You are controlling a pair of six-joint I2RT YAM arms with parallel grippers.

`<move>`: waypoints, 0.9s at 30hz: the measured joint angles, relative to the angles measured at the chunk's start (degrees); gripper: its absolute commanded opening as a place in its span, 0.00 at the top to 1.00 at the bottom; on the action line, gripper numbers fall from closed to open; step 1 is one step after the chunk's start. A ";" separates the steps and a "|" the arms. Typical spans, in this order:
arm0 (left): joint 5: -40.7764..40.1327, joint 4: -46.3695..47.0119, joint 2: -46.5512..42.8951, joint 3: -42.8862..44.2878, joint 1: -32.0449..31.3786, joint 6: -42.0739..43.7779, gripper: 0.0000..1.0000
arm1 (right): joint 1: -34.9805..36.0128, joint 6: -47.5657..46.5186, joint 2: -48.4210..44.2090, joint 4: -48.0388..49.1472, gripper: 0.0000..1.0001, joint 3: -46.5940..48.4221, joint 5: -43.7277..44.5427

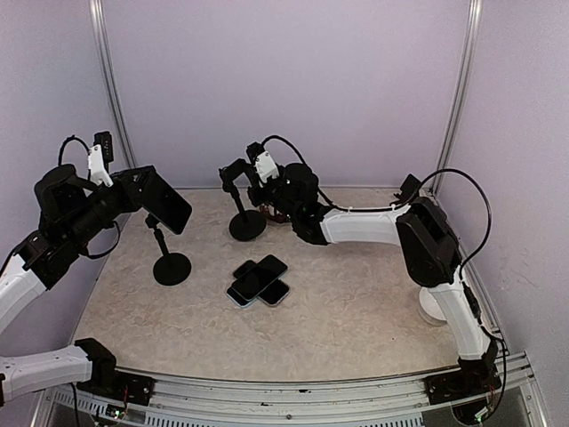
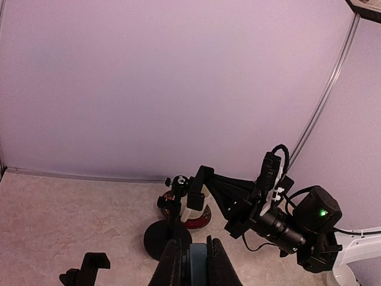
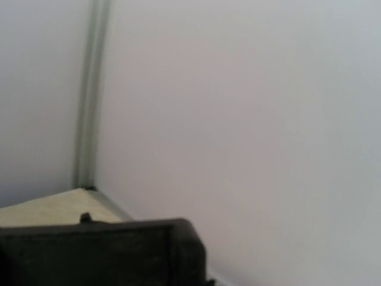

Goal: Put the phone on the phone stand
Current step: Pick up the phone stand at the center of the board, then place the phone stand at the center of the board.

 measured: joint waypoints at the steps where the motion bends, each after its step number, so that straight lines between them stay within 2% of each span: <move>1: 0.00 0.33 0.07 0.00 0.00 -0.02 1.00 | 0.00 -0.44 -0.90 0.48 1.00 -1.22 1.22; 13: 0.76 5.90 4.70 0.02 -1.09 -1.11 1.00 | 0.09 -3.72 -16.06 3.08 1.00 -21.07 12.59; 20: 1.38 8.13 12.04 3.98 -8.41 0.68 1.00 | 0.09 -2.86 -28.65 6.08 1.00 -34.86 17.22; 27: 4.98 12.59 21.00 10.45 -12.83 2.12 1.00 | 0.61 -0.63 -39.23 9.18 1.00 -48.39 20.76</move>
